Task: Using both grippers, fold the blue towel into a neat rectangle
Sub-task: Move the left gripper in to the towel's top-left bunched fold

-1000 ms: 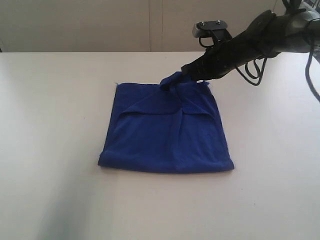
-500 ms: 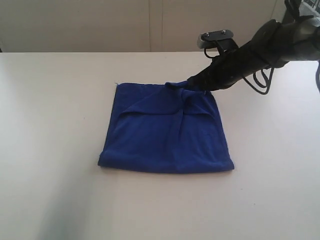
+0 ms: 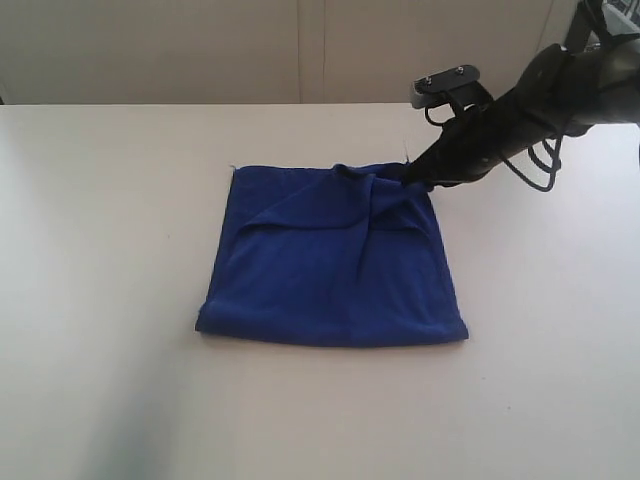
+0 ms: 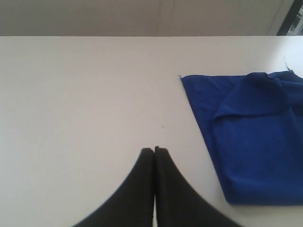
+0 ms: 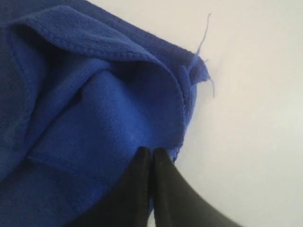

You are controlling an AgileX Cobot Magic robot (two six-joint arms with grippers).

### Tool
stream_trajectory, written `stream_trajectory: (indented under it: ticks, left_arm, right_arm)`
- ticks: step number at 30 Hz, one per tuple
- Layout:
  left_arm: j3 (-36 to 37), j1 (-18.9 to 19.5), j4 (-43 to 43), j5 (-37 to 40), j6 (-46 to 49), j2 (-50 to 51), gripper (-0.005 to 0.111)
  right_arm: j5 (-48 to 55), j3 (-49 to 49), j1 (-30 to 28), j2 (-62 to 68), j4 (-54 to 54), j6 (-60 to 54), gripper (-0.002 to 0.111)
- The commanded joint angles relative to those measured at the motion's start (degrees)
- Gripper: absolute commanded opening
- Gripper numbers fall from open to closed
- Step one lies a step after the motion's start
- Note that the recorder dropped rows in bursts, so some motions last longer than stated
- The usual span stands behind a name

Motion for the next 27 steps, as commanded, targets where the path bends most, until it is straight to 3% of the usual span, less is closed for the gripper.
stream_trajectory:
  ticks: [1, 6, 11, 13, 15, 20, 27]
  left_arm:
    - [0.5, 0.0, -3.8, 1.9, 0.1, 0.8, 0.000]
    - [-0.4, -0.1, -7.8, 2.4, 5.1, 7.9, 0.000]
    - [-4.7, -0.6, -23.9, 7.6, 22.2, 16.6, 0.000]
    - [-7.7, -3.5, -33.5, 7.1, 32.4, 22.4, 0.000]
    - [-9.7, -6.3, -37.8, 5.7, 36.7, 26.7, 0.000]
    - [-17.4, -13.9, -37.4, -1.7, 37.6, 37.3, 0.000]
    - [-30.1, -19.0, -35.7, -1.7, 37.4, 50.6, 0.000]
  right_arm:
    - [-1.1, 0.1, -0.6, 0.4, -1.4, 0.2, 0.000]
    - [-1.3, 0.1, -0.6, 0.4, -1.4, 0.2, 0.000]
    - [-1.3, 0.1, -0.6, 0.4, -1.3, 0.2, 0.000]
    - [-1.2, 0.1, -0.6, 0.4, -1.2, 0.4, 0.000]
    - [-1.2, 0.1, -0.6, 0.4, -0.9, 0.5, 0.000]
    - [-0.9, 0.1, -0.6, 0.4, -0.9, 2.1, 0.000]
    - [-0.1, 0.1, -0.6, 0.4, -0.9, 2.2, 0.000]
